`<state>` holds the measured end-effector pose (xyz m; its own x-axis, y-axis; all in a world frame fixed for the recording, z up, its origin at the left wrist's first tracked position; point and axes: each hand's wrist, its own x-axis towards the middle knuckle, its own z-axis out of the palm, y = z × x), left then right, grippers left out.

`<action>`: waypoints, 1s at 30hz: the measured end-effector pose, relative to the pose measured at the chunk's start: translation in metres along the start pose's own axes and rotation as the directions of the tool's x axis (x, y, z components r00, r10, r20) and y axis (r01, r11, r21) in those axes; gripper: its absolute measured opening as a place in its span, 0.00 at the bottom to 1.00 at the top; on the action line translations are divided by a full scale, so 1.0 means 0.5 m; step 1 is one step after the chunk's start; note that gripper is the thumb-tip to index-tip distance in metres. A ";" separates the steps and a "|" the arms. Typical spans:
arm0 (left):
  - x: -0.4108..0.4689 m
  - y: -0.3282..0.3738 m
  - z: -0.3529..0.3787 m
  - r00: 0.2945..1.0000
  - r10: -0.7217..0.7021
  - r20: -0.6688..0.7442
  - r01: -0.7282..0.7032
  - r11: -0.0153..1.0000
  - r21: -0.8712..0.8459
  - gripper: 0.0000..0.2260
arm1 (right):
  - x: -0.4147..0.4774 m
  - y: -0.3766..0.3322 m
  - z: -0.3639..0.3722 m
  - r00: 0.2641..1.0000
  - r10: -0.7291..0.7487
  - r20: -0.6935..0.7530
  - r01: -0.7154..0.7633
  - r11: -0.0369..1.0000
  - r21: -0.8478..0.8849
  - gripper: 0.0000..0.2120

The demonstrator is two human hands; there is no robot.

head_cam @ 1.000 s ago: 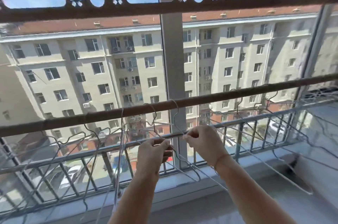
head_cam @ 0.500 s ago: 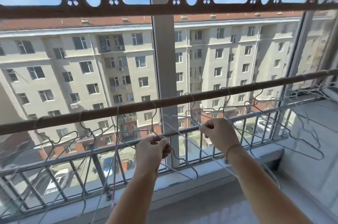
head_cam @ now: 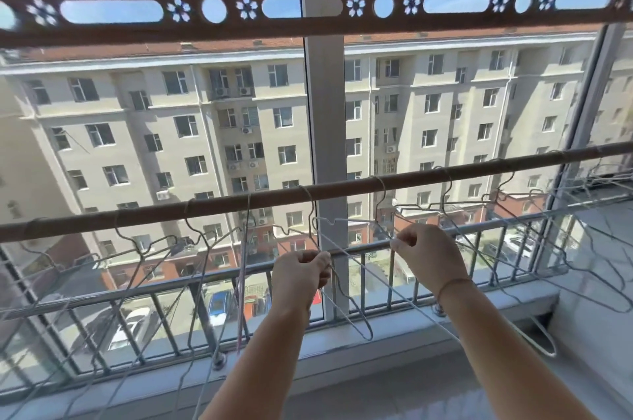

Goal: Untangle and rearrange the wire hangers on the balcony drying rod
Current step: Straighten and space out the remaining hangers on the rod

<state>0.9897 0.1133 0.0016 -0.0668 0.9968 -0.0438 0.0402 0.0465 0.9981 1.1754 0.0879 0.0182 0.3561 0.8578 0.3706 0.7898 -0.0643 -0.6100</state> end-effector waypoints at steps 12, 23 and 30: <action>-0.096 0.015 -0.221 0.741 0.503 -0.445 -0.300 0.841 0.450 0.07 | -0.150 -0.228 0.090 0.925 -0.372 0.074 0.328 0.883 0.336 0.07; -0.081 -0.032 -0.341 0.910 0.336 -0.241 -0.126 0.781 0.612 0.09 | -0.195 -0.314 0.245 0.951 -0.247 0.184 0.194 0.944 0.266 0.08; -0.067 -0.039 -0.411 0.903 0.360 -0.235 -0.175 0.807 0.563 0.09 | -0.203 -0.339 0.265 0.976 -0.159 0.150 0.112 0.953 0.280 0.08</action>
<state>0.7862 0.0654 -0.0074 -0.2801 0.9015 0.3298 0.6057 -0.1005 0.7893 0.9390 0.0793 -0.0088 0.1468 0.9238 0.3536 0.6529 0.1781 -0.7362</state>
